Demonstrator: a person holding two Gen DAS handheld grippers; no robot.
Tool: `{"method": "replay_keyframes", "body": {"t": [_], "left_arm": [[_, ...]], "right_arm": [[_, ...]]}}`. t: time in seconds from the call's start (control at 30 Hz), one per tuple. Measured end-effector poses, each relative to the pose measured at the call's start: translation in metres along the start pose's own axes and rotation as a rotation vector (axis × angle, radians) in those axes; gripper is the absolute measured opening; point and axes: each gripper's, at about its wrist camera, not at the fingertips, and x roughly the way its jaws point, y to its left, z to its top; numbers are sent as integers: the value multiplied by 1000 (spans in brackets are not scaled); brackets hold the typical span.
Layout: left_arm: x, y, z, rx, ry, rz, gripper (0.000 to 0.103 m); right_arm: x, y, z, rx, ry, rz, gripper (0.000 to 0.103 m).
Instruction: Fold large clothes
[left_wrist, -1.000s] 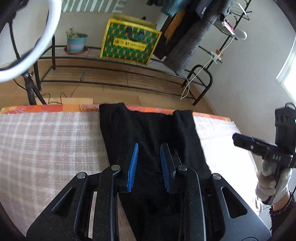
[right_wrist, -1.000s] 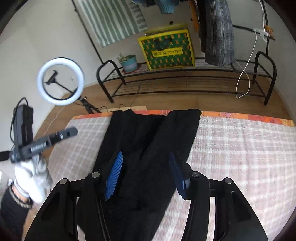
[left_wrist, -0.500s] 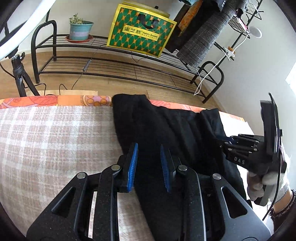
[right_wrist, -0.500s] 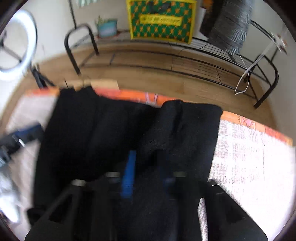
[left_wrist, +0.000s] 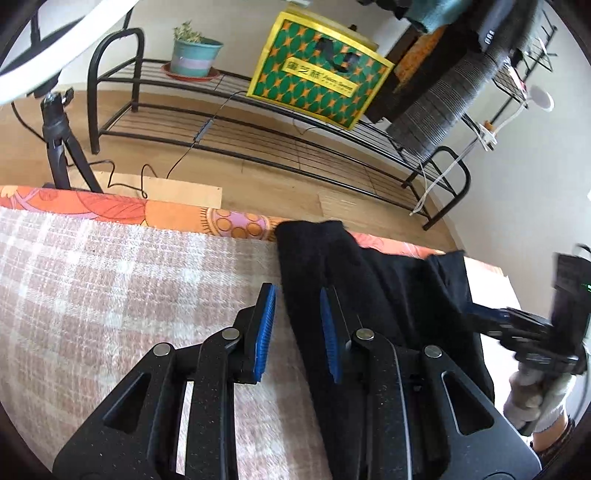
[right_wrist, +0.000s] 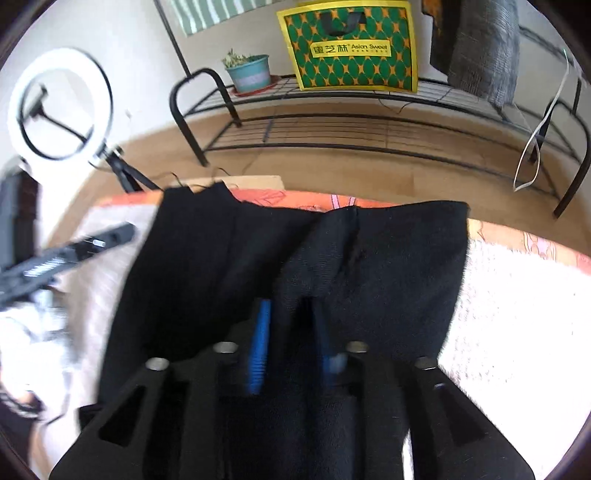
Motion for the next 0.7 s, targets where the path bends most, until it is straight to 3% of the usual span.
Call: {"method": "replay_keyframes", "body": {"t": [0.07, 0.13, 0.17, 0.23, 0.33, 0.43, 0.5, 0.53, 0.57, 0.6, 0.63, 0.7], "left_arm": [[5, 6, 4, -42, 2, -18, 42], [13, 8, 7, -61, 20, -37, 44], [17, 8, 9, -61, 26, -28, 44], [26, 2, 12, -43, 25, 0, 44], [36, -10, 14, -5, 41, 16, 44], [41, -18, 17, -3, 42, -4, 44], [46, -20, 17, -12, 49, -4, 44], [47, -22, 18, -6, 48, 0, 41], [47, -26, 18, 11, 46, 7, 22], [48, -32, 19, 35, 45, 20, 12], [47, -38, 21, 53, 44, 11, 9], [41, -48, 23, 103, 6, 13, 9]], "right_arm": [[-25, -13, -4, 1, -78, 44, 30], [-41, -32, -5, 46, -130, 60, 30], [-46, -50, -6, 90, -143, 23, 30], [-44, -73, -6, 170, -140, -13, 30], [-33, -100, -10, 264, -120, 18, 31], [-17, -99, -8, 266, -101, 67, 38], [-4, -89, -3, 232, -87, 31, 38], [2, -86, 1, 211, -79, 15, 25], [5, -77, 3, 174, -78, -15, 8], [7, -68, 6, 124, -71, -63, 5], [7, -60, 8, 79, -74, -121, 5], [1, -57, 13, 30, -98, -197, 5]]}}
